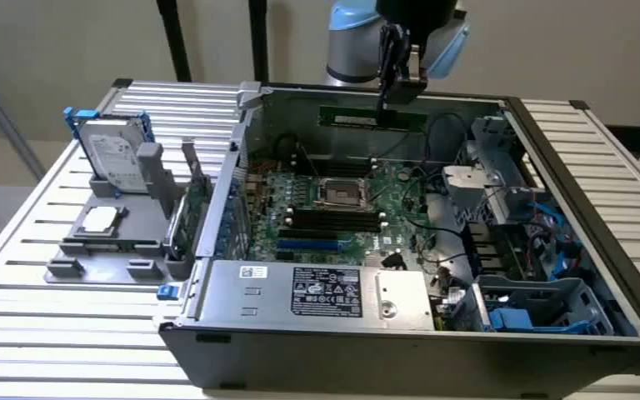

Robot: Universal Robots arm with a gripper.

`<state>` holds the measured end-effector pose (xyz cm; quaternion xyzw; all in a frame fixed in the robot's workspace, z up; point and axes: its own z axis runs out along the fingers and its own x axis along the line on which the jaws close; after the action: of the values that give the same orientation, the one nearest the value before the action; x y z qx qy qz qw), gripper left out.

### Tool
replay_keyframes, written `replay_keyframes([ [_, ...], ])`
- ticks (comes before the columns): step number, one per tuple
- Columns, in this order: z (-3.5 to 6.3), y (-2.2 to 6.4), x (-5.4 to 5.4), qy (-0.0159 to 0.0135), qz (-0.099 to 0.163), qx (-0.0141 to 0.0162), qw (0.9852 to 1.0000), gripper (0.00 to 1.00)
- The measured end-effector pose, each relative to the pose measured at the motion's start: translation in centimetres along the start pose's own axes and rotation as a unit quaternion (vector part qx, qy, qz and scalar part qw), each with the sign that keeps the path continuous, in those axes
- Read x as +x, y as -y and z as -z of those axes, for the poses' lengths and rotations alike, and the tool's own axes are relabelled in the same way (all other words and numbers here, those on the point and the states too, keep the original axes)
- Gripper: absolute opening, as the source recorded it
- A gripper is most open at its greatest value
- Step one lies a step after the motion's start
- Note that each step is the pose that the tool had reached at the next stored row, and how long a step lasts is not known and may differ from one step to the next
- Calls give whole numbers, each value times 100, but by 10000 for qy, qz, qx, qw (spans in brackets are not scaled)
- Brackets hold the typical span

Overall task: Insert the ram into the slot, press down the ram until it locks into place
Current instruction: 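Insert the ram into the slot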

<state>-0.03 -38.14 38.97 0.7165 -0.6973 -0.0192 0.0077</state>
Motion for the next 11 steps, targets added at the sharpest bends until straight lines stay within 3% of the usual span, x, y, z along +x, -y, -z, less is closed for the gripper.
replay_keyframes([
  [11,0,0,0,0,0,0,10000,13],
])
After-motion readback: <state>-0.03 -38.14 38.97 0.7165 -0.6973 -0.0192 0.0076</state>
